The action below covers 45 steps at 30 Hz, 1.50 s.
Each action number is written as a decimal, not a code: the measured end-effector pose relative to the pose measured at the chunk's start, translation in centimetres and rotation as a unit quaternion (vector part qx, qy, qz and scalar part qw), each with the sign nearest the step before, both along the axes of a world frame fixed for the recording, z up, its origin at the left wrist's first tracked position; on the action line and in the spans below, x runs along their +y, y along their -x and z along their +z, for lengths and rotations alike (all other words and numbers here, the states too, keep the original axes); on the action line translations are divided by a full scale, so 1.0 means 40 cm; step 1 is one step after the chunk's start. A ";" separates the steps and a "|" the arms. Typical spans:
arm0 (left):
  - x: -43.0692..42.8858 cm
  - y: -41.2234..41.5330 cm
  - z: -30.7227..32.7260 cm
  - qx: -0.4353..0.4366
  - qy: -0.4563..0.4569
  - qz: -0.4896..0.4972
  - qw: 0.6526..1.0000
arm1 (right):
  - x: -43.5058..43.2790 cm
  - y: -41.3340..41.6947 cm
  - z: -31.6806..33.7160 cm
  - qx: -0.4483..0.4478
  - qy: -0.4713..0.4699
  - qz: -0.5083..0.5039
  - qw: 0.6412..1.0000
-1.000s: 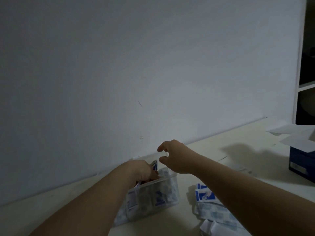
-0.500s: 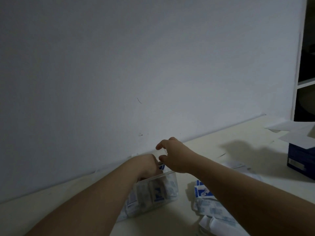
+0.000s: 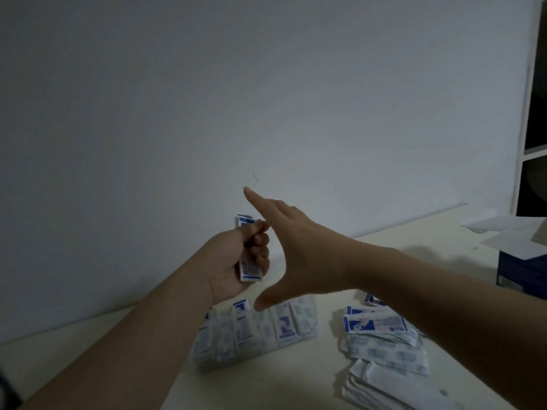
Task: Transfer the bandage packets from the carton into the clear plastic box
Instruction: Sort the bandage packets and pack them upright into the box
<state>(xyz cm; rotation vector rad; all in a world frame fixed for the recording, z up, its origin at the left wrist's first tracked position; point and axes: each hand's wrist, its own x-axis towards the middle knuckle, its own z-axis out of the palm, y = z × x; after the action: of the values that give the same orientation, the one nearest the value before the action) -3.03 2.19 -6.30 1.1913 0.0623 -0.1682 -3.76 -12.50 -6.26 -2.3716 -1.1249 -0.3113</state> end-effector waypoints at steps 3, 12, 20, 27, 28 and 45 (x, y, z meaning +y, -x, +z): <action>-0.024 0.054 -0.008 0.016 0.018 0.017 1.000 | 0.009 0.036 -0.012 -0.050 0.033 -0.007 0.998; -0.017 0.132 -0.018 0.019 -0.035 -0.061 0.997 | 0.004 0.087 -0.016 -0.024 0.000 0.005 1.000; -0.013 0.191 0.023 -0.039 -0.117 -0.070 0.990 | -0.003 0.123 0.037 0.093 -0.080 0.031 0.992; 0.006 0.207 0.051 -0.056 -0.152 -0.112 0.980 | -0.019 0.089 0.079 0.215 -0.215 0.017 0.953; 0.002 0.208 0.056 -0.060 -0.156 -0.113 0.979 | -0.014 0.084 0.078 0.217 -0.221 0.015 0.951; 0.026 0.007 -0.044 -0.058 -0.521 0.042 0.850 | 0.079 -0.098 -0.040 0.086 0.009 -0.214 0.973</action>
<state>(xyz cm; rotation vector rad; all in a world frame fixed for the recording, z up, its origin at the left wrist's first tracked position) -3.30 3.21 -8.08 2.2855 0.1045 0.0378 0.15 -9.35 -7.86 -2.5845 -0.5336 -0.2329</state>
